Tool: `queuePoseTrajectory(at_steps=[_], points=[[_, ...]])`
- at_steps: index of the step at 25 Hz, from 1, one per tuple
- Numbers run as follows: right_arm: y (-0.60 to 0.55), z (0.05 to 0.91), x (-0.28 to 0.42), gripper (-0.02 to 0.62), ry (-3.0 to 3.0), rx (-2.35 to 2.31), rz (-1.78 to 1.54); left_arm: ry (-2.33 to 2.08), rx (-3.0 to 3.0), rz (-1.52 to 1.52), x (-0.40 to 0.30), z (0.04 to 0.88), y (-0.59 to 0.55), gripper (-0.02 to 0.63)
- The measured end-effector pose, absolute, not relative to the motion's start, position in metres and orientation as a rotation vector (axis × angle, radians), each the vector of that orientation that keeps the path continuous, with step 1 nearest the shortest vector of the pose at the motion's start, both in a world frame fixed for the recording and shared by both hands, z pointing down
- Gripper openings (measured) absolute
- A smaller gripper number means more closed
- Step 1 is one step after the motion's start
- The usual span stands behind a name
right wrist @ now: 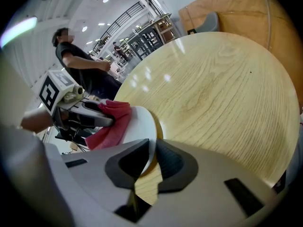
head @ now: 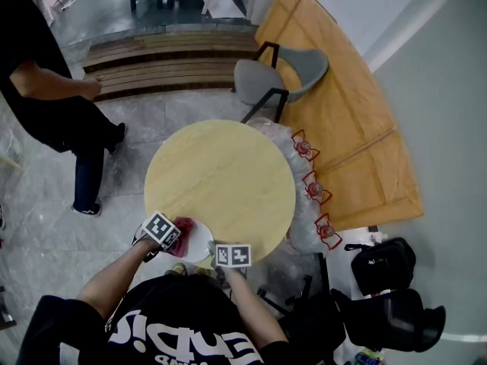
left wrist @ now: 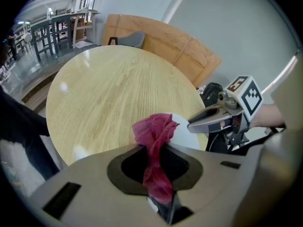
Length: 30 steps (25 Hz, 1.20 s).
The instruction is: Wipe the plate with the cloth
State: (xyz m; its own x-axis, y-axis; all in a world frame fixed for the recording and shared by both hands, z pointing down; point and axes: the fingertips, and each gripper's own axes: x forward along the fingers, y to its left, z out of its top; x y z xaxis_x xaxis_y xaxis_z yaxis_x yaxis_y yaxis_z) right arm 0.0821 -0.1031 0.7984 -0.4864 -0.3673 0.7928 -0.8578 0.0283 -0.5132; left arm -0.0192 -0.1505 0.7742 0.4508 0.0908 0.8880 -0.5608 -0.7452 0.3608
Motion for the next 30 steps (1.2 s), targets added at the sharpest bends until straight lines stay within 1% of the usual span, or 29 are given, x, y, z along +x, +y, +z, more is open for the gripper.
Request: queuePoseTrajectory(at_steps=[12, 30], points=[[-0.104, 0.799, 0.085, 0.064, -1.866, 1.260, 1.480, -0.430, 2.071, 1.285, 0.007, 0.774, -0.160, 0.069], [-0.102, 0.800, 0.087, 0.064, -1.852, 1.277, 1.500, -0.330, 2.074, 1.261, 0.054, 0.772, -0.133, 0.069]])
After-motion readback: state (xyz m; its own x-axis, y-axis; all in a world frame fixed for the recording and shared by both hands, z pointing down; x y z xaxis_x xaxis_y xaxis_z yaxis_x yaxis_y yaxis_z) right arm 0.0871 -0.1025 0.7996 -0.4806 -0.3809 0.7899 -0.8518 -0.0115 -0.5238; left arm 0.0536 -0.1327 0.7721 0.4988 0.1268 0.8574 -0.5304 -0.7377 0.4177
